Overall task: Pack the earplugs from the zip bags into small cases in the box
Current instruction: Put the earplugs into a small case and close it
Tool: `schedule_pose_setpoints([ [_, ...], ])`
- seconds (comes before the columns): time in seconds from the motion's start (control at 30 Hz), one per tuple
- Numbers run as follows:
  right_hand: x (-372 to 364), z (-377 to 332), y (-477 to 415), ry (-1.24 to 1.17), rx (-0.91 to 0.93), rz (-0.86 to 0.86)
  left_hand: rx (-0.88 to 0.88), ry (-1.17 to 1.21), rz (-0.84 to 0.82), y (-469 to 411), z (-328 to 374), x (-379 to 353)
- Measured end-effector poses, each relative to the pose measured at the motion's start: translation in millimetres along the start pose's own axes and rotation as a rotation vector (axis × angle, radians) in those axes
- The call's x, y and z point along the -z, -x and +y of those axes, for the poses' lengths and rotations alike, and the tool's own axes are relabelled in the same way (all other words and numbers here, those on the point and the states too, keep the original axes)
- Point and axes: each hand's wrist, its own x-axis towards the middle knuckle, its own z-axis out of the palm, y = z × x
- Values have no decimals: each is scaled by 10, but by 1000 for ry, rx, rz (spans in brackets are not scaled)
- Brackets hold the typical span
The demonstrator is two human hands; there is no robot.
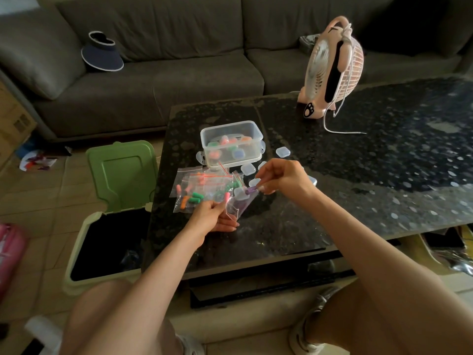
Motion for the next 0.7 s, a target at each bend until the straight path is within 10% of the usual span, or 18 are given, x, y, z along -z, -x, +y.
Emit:
schedule_pose_setpoints([
  [0.37,-30,42,-20,223,-72,-166,-137,-156,-36,-68,-62,-27],
  [0.7,-177,140,-34,598,96,-208,-604,-724,-42,-129,-137,32],
])
